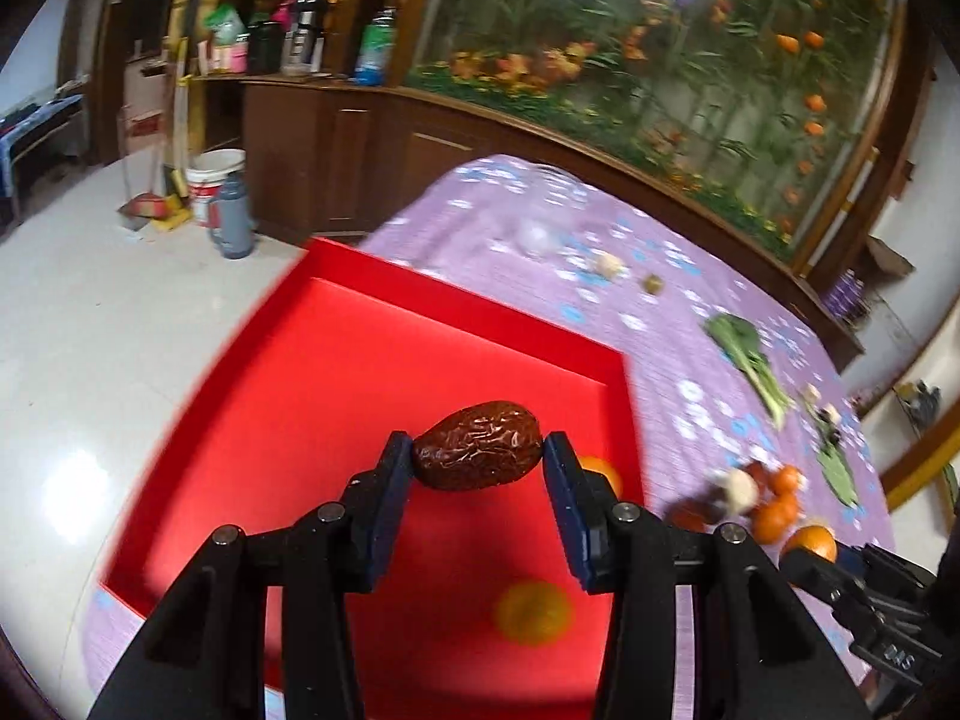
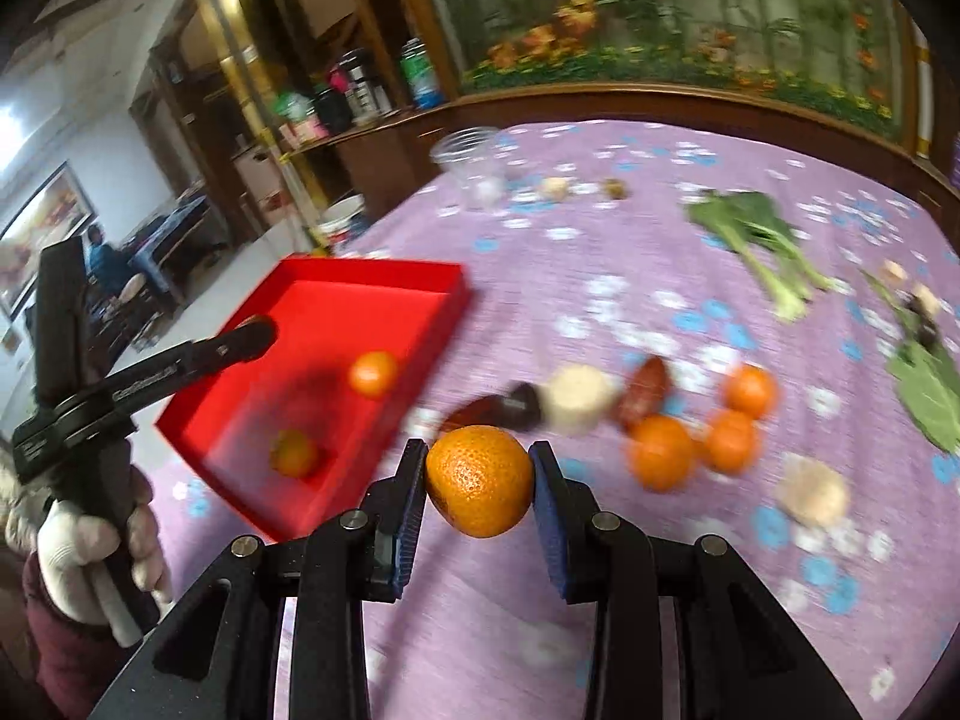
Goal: Organize fruits
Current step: 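Lower the date and orange into the red tray and open both tools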
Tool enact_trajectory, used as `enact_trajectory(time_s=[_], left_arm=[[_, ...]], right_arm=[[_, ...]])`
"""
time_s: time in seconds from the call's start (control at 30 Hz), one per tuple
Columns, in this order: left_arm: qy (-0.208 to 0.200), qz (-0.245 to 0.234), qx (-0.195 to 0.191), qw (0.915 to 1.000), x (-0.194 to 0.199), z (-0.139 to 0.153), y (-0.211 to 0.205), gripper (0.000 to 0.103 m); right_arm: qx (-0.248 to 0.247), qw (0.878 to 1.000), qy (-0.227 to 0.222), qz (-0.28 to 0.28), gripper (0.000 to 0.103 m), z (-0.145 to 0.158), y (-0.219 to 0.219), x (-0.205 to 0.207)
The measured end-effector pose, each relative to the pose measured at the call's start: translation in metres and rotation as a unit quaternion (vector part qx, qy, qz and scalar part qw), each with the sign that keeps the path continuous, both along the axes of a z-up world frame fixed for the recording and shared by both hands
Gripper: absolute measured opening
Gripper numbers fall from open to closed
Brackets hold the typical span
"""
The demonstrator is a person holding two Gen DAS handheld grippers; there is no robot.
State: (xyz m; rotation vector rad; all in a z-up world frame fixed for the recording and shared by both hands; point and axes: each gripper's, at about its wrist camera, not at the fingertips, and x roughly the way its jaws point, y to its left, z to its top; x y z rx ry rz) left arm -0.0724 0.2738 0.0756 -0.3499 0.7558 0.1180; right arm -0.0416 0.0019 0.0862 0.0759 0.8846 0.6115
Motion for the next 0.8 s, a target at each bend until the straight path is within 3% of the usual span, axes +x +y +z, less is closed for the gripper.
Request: enact_trajectory(time_s=[0.33, 0.6, 0.67, 0.8], left_arm=[[0.035, 0.034, -0.016, 0.9987, 0.011, -0.029, 0.046, 0.044], [0.040, 0.041, -0.031, 0.9979, 0.009, -0.036, 0.054, 0.044], [0.039, 0.043, -0.037, 0.9976, 0.008, -0.036, 0.057, 0.050], [0.035, 0.044, -0.041, 0.9976, 0.005, -0.032, 0.055, 0.059]], right_arm=[[-0.015, 0.997, 0.020, 0.076, 0.038, -0.013, 0.103, 0.018], [-0.031, 0.995, 0.035, 0.087, 0.039, -0.033, 0.135, 0.035], [-0.027, 0.995, 0.039, 0.088, 0.039, -0.036, 0.136, 0.038], [-0.013, 0.995, 0.045, 0.085, 0.054, -0.035, 0.133, 0.041]])
